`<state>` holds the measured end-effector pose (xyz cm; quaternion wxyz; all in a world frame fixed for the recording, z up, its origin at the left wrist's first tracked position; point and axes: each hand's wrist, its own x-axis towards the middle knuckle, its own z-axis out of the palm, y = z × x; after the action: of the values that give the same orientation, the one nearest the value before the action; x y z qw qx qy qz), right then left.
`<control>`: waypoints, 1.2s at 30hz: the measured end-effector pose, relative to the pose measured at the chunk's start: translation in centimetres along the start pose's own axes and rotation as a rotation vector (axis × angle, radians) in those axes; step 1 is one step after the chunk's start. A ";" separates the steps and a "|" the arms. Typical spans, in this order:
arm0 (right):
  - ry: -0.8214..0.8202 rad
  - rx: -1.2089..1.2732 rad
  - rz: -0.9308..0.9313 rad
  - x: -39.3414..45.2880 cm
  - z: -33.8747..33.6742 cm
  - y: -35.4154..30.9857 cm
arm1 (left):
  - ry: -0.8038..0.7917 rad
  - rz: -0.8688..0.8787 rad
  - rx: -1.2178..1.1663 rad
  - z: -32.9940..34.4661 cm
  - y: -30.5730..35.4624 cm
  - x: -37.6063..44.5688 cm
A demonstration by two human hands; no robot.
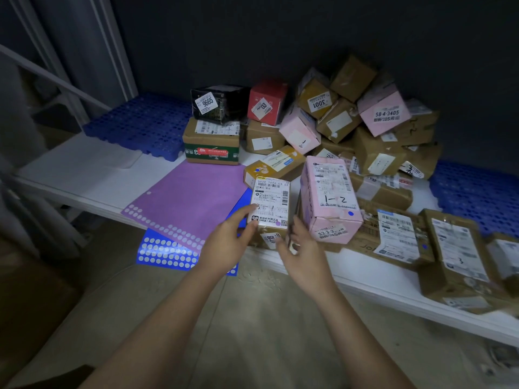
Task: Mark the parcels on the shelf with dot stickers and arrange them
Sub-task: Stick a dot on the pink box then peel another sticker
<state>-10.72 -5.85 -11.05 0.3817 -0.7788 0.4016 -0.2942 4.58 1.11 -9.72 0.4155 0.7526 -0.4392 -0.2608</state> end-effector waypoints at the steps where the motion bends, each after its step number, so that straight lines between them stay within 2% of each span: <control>1: -0.016 0.068 0.013 0.0 0.5 -0.4 | 0.008 0.002 -0.050 0.1 0.0 -0.2; 6: 0.069 0.214 -0.017 -2.3 0.9 -2.8 | 0.153 0.082 -0.126 -0.3 1.6 -2.2; 11: 0.270 0.299 -0.132 -4.5 -2.3 -4.9 | 0.196 0.255 -0.227 -0.5 6.7 -5.1; 14: 0.389 0.377 -0.134 -5.2 -5.6 -5.7 | 0.143 0.387 -0.256 0.7 10.0 -6.5; 18: 0.524 0.440 -0.092 -6.0 -10.2 -5.2 | 0.033 0.459 -0.237 4.2 13.6 -6.8; 23: 0.614 0.386 0.039 -5.2 -15.3 -0.8 | -0.212 0.394 -0.210 10.3 17.4 -5.1; 29: 0.531 0.248 0.188 -1.6 -17.7 5.1 | -0.330 0.290 0.019 15.4 17.8 -2.0; 31: 0.515 0.226 0.188 -0.7 -17.7 5.9 | -0.289 0.308 0.102 16.2 17.8 -1.0; 34: 0.548 0.185 0.196 0.0 -17.6 6.1 | -0.131 0.421 0.354 16.4 18.1 0.2; 36: 0.580 0.164 0.222 0.1 -17.3 5.8 | -0.078 0.449 0.418 15.7 18.3 0.6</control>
<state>-26.23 -14.39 -6.53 0.3426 -0.5804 0.5513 -0.4918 -15.17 -10.53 -2.28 0.2819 0.6952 -0.6543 -0.0954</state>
